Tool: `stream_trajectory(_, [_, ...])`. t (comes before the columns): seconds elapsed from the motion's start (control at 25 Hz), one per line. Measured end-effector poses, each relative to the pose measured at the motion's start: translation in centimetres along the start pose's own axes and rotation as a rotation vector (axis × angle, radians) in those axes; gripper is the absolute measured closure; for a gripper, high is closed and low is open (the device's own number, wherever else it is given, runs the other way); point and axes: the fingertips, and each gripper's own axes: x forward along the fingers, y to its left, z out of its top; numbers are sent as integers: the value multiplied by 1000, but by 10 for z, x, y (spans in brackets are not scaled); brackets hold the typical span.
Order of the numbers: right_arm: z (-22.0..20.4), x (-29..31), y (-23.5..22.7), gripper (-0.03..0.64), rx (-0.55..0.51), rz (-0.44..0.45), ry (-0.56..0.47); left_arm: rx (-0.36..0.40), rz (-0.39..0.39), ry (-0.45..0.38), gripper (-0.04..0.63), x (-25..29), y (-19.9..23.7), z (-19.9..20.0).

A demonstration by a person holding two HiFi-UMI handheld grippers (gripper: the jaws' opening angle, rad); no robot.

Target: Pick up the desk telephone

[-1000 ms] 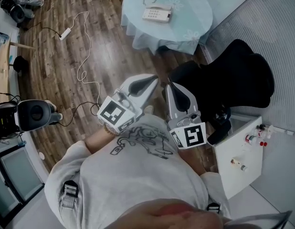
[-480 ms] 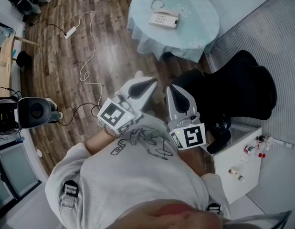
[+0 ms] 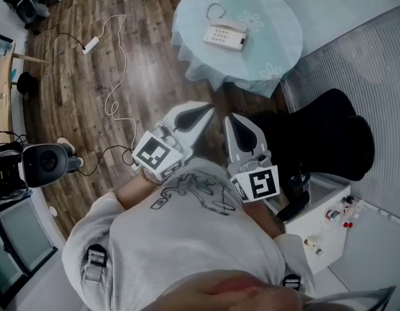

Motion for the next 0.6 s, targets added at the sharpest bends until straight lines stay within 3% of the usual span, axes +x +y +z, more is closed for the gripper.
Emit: stream_trajectory(0.6, [37,177,-98,612,-20,-70,-1,5,-52,8,594,87,173,64])
